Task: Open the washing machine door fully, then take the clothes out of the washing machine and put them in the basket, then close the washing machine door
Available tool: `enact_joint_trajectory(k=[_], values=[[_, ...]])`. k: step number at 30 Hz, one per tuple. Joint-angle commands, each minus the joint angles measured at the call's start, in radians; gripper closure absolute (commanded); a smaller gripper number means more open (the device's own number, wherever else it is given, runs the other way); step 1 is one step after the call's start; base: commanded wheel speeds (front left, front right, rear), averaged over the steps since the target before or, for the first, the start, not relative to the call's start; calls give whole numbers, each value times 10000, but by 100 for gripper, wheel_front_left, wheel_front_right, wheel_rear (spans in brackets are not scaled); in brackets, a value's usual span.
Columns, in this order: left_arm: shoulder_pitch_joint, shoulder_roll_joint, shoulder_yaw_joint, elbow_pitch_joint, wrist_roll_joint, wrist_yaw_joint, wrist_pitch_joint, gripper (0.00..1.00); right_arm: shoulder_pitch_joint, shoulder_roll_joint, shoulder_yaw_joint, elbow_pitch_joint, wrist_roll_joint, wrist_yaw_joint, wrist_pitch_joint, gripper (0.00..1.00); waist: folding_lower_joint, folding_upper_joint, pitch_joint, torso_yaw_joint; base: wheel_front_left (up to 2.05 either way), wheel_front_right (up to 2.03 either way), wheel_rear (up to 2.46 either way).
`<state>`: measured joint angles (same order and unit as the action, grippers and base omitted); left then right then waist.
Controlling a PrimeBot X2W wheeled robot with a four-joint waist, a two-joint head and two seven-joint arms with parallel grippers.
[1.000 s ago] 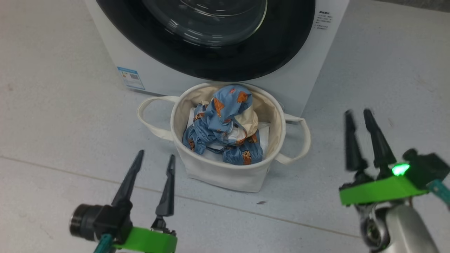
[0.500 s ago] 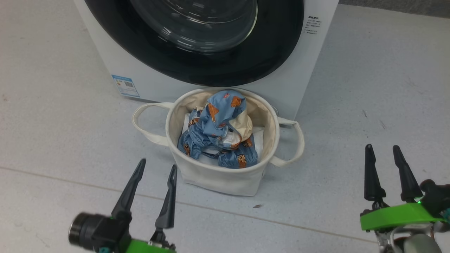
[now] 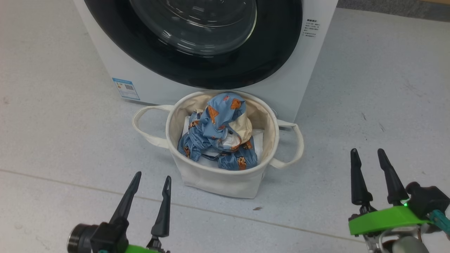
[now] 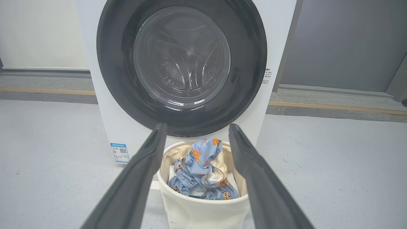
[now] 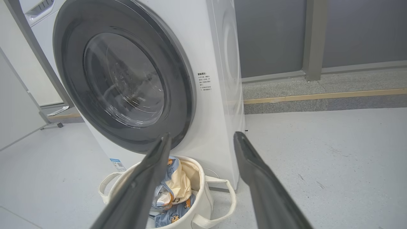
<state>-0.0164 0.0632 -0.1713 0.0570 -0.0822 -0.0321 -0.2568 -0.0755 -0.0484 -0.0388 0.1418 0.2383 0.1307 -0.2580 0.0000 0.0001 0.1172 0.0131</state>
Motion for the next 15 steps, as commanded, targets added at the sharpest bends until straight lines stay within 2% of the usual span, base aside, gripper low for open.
enact_joint_trajectory(k=[1, 8, 15], values=[[-286, -25, 391, -303, 41, -61, -49, 0, -83, -20, 335, -390, 5, 0, -38, 0, 0, -1, -8, 0, 0, 0, 0], [-255, -48, 456, -332, 140, -152, -49, 0, -31, -19, 620, -1170, -331, 0, -38, 0, 0, -1, -43, -16, 0, 0, 0], [-194, -81, 519, -195, 56, -145, -49, 0, 93, -19, 606, -1271, -301, 0, -38, 0, 0, -1, -148, -10, 0, 0, 0]])
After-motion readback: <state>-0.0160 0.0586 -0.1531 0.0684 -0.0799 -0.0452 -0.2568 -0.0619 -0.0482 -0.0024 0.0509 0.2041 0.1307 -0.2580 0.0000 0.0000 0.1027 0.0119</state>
